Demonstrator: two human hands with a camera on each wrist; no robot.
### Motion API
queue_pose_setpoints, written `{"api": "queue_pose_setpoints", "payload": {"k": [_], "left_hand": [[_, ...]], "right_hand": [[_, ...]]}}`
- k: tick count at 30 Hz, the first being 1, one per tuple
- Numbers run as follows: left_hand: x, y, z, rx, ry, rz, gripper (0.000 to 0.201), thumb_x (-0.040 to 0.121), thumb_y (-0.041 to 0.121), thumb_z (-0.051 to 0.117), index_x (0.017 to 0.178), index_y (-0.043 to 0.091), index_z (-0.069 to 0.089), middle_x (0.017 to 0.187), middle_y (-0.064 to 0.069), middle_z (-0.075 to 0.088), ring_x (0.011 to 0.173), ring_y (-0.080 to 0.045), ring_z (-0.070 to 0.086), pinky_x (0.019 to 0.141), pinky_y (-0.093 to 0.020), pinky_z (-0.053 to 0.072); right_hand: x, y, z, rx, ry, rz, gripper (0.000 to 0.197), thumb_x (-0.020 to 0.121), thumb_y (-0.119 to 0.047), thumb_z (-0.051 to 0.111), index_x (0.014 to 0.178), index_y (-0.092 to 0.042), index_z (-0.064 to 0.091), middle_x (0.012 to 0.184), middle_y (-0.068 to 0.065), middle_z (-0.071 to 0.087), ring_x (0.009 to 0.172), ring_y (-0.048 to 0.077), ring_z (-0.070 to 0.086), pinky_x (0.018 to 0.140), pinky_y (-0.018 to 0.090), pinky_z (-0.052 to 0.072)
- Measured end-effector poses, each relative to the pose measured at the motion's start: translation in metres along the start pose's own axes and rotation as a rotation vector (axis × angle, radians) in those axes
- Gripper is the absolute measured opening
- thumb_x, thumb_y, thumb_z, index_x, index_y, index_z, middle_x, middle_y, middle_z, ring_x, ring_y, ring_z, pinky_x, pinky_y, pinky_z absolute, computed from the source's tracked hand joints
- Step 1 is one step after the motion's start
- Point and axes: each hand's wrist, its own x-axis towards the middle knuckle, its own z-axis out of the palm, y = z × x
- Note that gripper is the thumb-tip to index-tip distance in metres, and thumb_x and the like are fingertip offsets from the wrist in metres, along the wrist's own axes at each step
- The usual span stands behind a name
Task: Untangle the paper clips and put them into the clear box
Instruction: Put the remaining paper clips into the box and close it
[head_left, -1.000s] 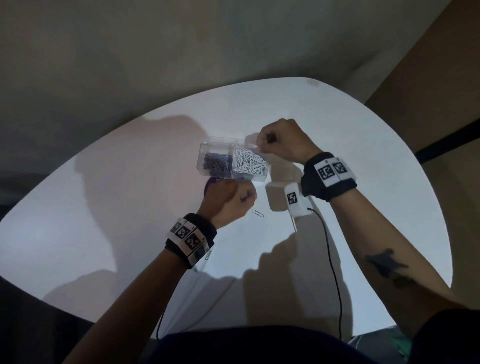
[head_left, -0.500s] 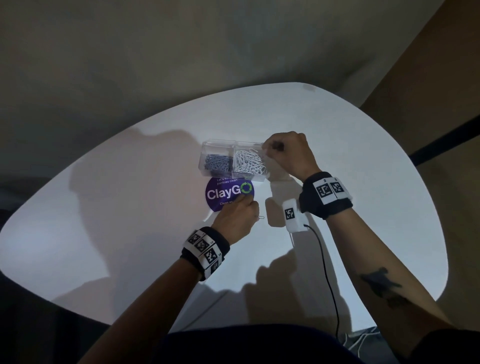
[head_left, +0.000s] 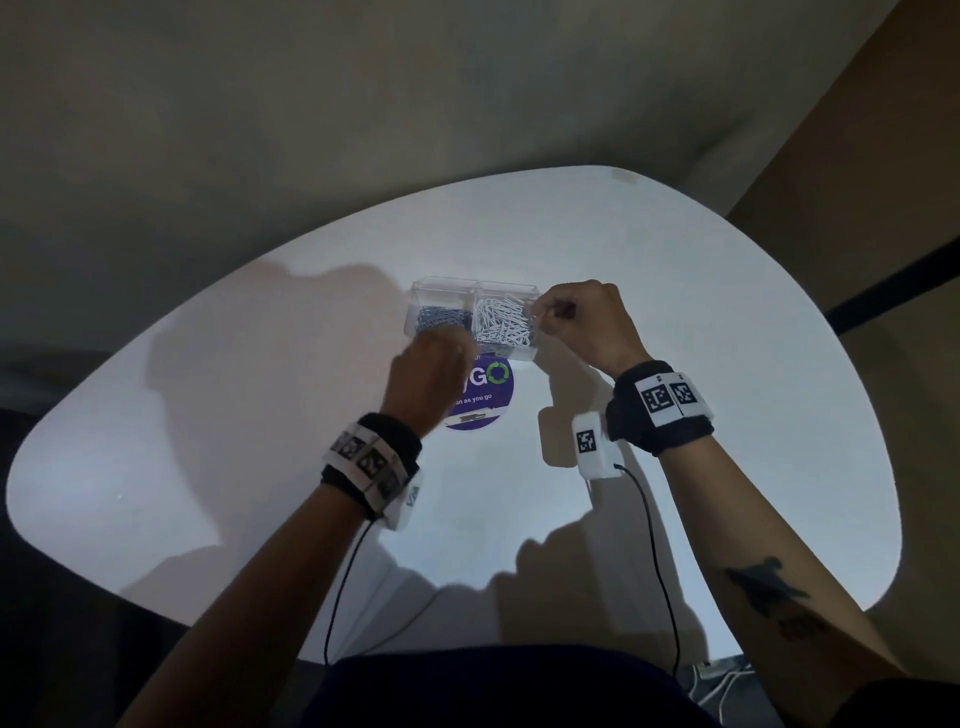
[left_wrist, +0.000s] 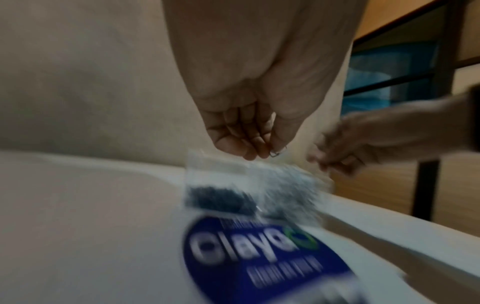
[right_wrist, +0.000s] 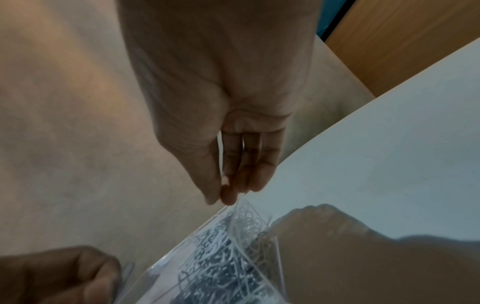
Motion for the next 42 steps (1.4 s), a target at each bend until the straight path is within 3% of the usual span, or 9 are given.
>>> {"api": "queue_pose_setpoints", "payload": {"k": [3, 8, 15, 18, 24, 31, 36, 38, 42], "left_hand": [[0.023, -0.010, -0.024, 0.022, 0.164, -0.048, 0.018, 0.094, 0.020, 0.044, 0.086, 0.015, 0.059, 0.088, -0.005, 0.062, 0.082, -0.024, 0.055, 0.067, -0.038, 0.047], [0.054, -0.030, -0.025, 0.164, 0.197, -0.015, 0.024, 0.096, 0.019, 0.047, 0.082, 0.010, 0.064, 0.082, -0.008, 0.064, 0.080, -0.026, 0.056, 0.059, -0.031, 0.037], [0.062, -0.035, -0.025, 0.059, 0.202, -0.030, 0.024, 0.093, 0.011, 0.048, 0.096, 0.011, 0.072, 0.093, -0.009, 0.072, 0.084, -0.027, 0.065, 0.073, -0.036, 0.050], [0.070, -0.036, -0.028, -0.005, 0.282, -0.126, 0.023, 0.094, 0.010, 0.044, 0.106, 0.010, 0.064, 0.105, -0.012, 0.067, 0.097, -0.028, 0.061, 0.082, -0.038, 0.048], [0.101, -0.045, -0.025, -0.310, -0.112, -0.551, 0.036, 0.099, 0.024, 0.045, 0.119, -0.001, 0.061, 0.120, -0.021, 0.063, 0.113, -0.036, 0.058, 0.096, -0.038, 0.047], [0.097, -0.056, -0.021, -0.650, -0.119, -0.661, 0.034, 0.089, 0.012, 0.060, 0.120, -0.003, 0.061, 0.112, -0.012, 0.063, 0.095, -0.023, 0.059, 0.092, -0.039, 0.052], [0.084, -0.056, -0.020, -0.769, -0.010, -0.578, 0.019, 0.077, 0.010, 0.071, 0.094, 0.019, 0.071, 0.091, 0.000, 0.071, 0.087, -0.017, 0.063, 0.074, -0.030, 0.049], [0.075, -0.055, -0.020, -0.699, 0.077, -0.484, 0.008, 0.081, 0.020, 0.066, 0.086, 0.025, 0.071, 0.092, 0.003, 0.073, 0.085, -0.014, 0.062, 0.081, -0.033, 0.050], [0.045, -0.051, -0.021, -0.537, 0.160, -0.304, 0.033, 0.094, 0.050, 0.047, 0.085, 0.025, 0.065, 0.090, -0.009, 0.071, 0.082, -0.019, 0.061, 0.083, -0.044, 0.055]], "right_hand": [[0.001, -0.003, 0.002, 0.001, 0.042, 0.007, 0.017, 0.079, -0.006, 0.069, 0.076, -0.022, 0.075, 0.062, -0.019, 0.062, 0.066, 0.011, 0.059, 0.073, 0.027, 0.049], [0.006, -0.001, 0.005, -0.003, 0.101, 0.063, 0.014, 0.081, -0.014, 0.068, 0.072, -0.024, 0.073, 0.069, -0.001, 0.071, 0.074, 0.020, 0.065, 0.077, 0.036, 0.054], [0.018, 0.006, 0.004, -0.014, 0.136, 0.198, 0.015, 0.087, -0.025, 0.062, 0.077, -0.017, 0.070, 0.063, -0.006, 0.062, 0.085, 0.026, 0.064, 0.078, 0.032, 0.049], [0.029, 0.013, 0.009, -0.025, 0.116, 0.294, 0.022, 0.093, -0.029, 0.055, 0.087, -0.013, 0.067, 0.083, 0.004, 0.070, 0.097, 0.030, 0.061, 0.080, 0.031, 0.042], [0.049, 0.005, 0.012, 0.082, -0.020, 0.446, 0.027, 0.096, -0.028, 0.054, 0.099, -0.006, 0.070, 0.110, 0.011, 0.069, 0.104, 0.024, 0.060, 0.086, 0.024, 0.042], [0.063, 0.000, 0.009, 0.292, 0.058, 0.504, 0.027, 0.080, -0.005, 0.070, 0.106, -0.011, 0.063, 0.095, 0.014, 0.071, 0.065, 0.019, 0.062, 0.078, 0.039, 0.057], [0.055, -0.005, -0.002, 0.357, 0.064, 0.383, 0.032, 0.082, -0.001, 0.067, 0.111, -0.014, 0.068, 0.086, 0.013, 0.073, 0.064, 0.016, 0.061, 0.065, 0.032, 0.055], [0.048, -0.008, -0.007, 0.418, 0.082, 0.351, 0.022, 0.084, -0.006, 0.065, 0.104, -0.016, 0.069, 0.085, 0.012, 0.074, 0.064, 0.016, 0.062, 0.063, 0.029, 0.052], [0.024, -0.009, -0.013, 0.549, 0.069, 0.272, 0.019, 0.088, -0.029, 0.070, 0.098, -0.013, 0.072, 0.089, 0.014, 0.073, 0.068, 0.019, 0.065, 0.067, 0.031, 0.057]]}}
